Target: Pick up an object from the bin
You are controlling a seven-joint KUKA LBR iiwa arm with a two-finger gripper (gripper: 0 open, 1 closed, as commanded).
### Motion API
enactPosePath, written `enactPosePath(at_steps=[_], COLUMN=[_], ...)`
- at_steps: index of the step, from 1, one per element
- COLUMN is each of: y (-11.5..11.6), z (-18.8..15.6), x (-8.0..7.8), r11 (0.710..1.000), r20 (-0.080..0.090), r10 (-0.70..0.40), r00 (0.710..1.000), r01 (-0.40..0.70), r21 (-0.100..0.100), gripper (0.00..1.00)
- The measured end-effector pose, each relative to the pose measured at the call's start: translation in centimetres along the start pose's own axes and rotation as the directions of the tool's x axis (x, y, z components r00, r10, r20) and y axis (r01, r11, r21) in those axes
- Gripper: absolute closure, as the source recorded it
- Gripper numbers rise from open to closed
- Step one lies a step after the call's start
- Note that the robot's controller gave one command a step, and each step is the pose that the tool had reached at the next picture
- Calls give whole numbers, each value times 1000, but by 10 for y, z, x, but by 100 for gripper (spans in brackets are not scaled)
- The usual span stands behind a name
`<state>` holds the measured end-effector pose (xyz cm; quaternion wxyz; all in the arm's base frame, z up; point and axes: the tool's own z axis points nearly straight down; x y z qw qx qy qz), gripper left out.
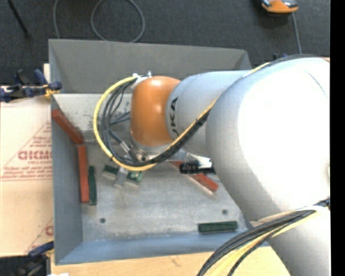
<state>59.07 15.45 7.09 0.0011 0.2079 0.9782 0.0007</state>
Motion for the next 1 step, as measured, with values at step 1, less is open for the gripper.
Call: enactPosePath(at_steps=[1], y=[24], z=[-181], x=[-59], r11=[1000], r20=[9], r10=[27], r00=[1000], r01=[-27], r21=[-6], gripper=[100])
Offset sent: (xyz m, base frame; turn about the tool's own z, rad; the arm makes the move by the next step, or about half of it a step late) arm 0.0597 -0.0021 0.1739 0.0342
